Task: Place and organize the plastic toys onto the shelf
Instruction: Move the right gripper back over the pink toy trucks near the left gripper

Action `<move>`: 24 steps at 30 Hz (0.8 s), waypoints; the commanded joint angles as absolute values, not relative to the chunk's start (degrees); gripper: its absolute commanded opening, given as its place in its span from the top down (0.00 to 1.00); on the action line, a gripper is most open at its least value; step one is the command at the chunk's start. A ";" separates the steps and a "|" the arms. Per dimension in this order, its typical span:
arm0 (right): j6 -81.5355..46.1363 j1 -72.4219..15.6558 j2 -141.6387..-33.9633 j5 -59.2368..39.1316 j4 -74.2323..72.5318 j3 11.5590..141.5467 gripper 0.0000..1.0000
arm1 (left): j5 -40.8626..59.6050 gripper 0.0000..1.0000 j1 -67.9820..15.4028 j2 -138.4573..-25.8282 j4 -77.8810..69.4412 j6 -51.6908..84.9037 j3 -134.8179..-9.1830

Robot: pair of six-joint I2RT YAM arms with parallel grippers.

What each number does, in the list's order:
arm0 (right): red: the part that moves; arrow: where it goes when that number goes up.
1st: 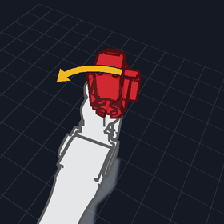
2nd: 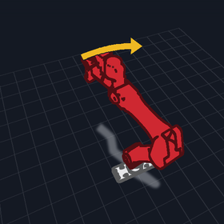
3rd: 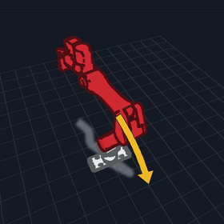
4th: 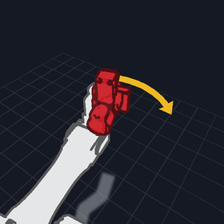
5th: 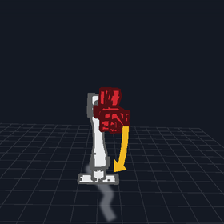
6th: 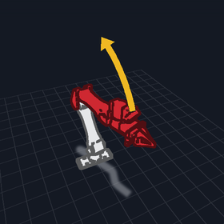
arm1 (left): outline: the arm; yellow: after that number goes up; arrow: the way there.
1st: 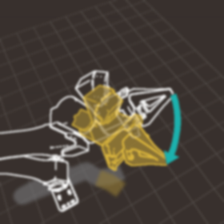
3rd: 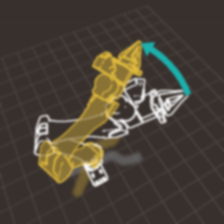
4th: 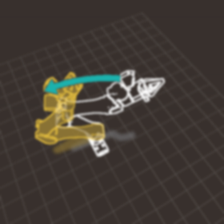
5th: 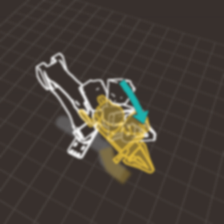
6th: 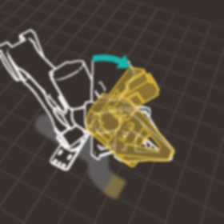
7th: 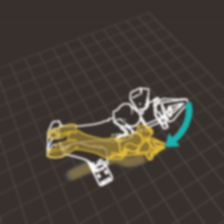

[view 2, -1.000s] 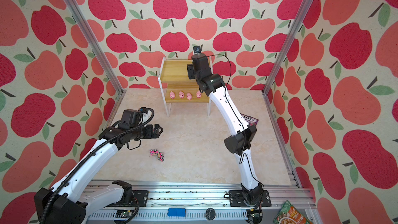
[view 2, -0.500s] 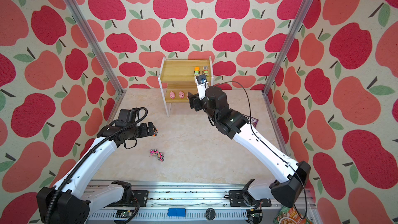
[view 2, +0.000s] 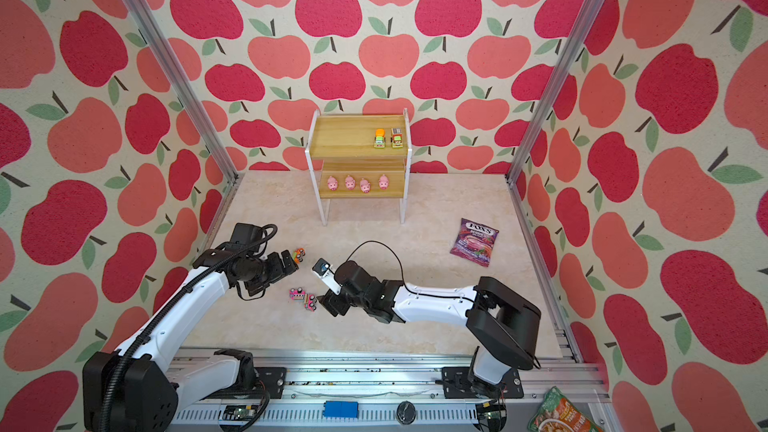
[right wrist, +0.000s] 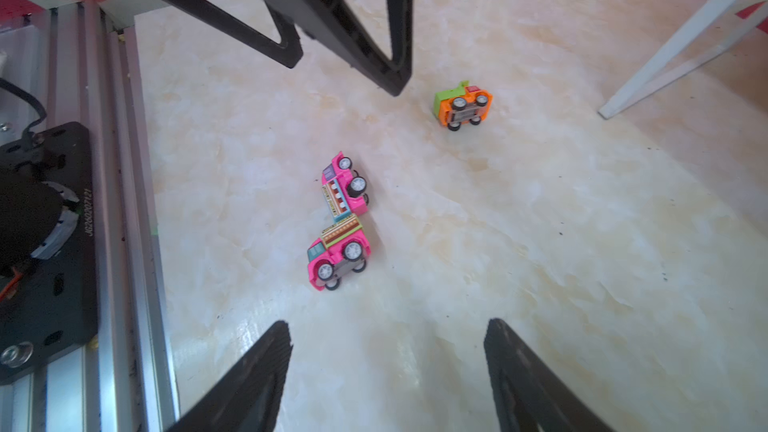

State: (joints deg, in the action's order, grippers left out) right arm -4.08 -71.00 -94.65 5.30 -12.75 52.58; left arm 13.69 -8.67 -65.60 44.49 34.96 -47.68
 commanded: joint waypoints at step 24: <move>-13.36 -77.18 -118.87 14.81 -14.33 66.23 0.37 | 28.37 0.01 0.32 -60.15 31.70 42.70 -36.91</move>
